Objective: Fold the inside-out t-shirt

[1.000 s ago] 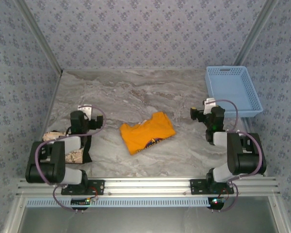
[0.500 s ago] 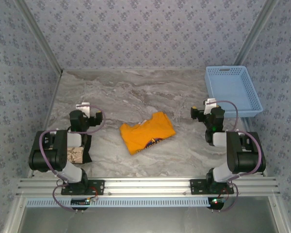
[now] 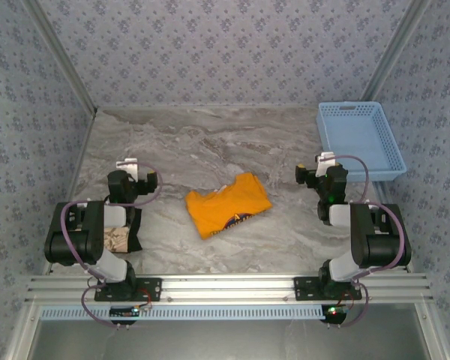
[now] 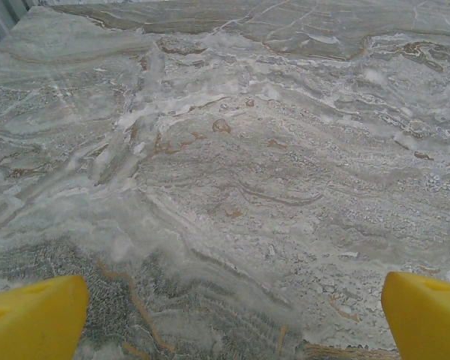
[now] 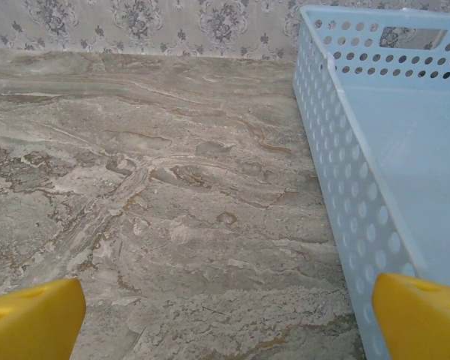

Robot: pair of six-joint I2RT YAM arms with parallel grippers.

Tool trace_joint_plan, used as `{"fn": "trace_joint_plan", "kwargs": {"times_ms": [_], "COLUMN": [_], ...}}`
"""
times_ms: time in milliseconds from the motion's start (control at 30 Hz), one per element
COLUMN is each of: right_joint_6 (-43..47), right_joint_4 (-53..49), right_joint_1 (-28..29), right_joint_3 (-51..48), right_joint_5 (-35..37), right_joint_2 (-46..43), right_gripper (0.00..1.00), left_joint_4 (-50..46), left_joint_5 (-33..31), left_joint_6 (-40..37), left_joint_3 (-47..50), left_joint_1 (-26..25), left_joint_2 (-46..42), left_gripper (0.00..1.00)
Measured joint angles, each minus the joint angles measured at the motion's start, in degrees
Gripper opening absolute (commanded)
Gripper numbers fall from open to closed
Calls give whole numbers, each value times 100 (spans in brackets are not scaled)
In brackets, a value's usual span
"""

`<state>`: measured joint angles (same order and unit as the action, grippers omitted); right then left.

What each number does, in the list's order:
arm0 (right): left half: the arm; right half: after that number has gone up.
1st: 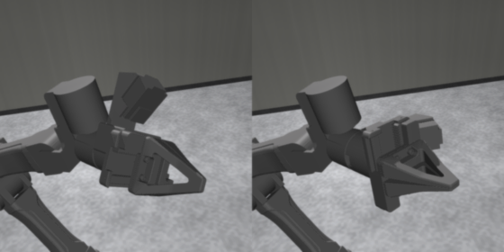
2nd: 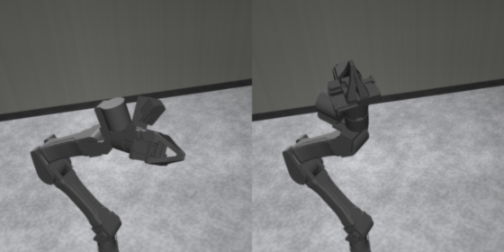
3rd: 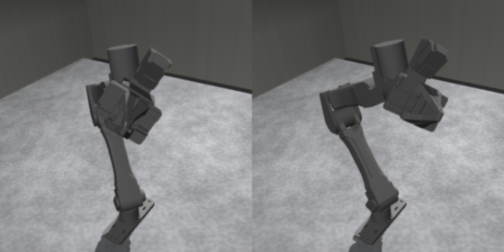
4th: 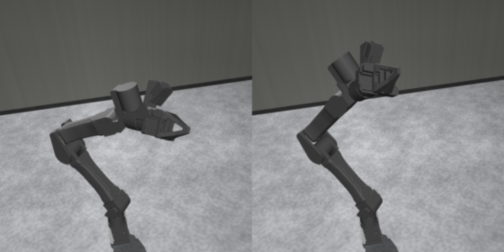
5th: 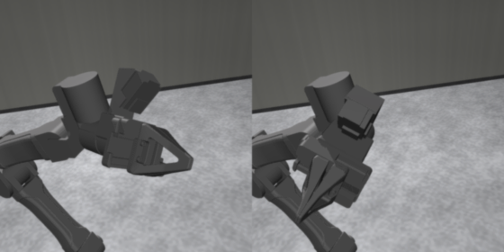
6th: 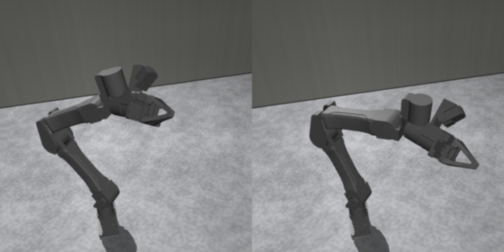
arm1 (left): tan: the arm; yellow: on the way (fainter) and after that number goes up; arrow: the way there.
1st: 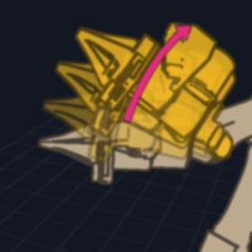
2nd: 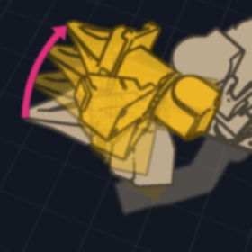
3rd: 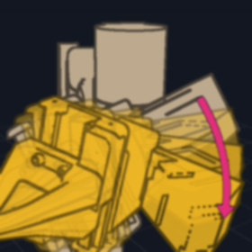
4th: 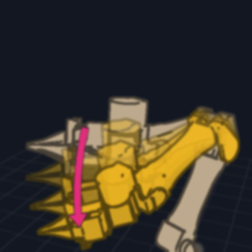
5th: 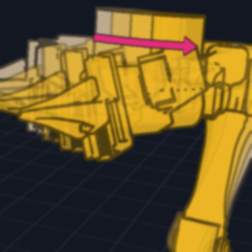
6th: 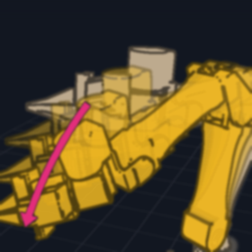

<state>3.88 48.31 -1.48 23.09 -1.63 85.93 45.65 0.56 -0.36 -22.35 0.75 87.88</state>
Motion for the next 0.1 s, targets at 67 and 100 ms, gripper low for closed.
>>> {"fn": "trace_joint_plan", "kwargs": {"times_ms": [67, 100], "right_joint_6": [0, 0], "right_joint_4": [0, 0], "right_joint_1": [0, 0], "right_joint_3": [0, -2], "right_joint_5": [0, 0], "right_joint_2": [0, 0], "right_gripper": [100, 100], "left_joint_4": [0, 0], "left_joint_5": [0, 0], "left_joint_6": [0, 0], "left_joint_3": [0, 0], "left_joint_1": [0, 0], "left_joint_2": [0, 0], "left_gripper": [100, 100]}}
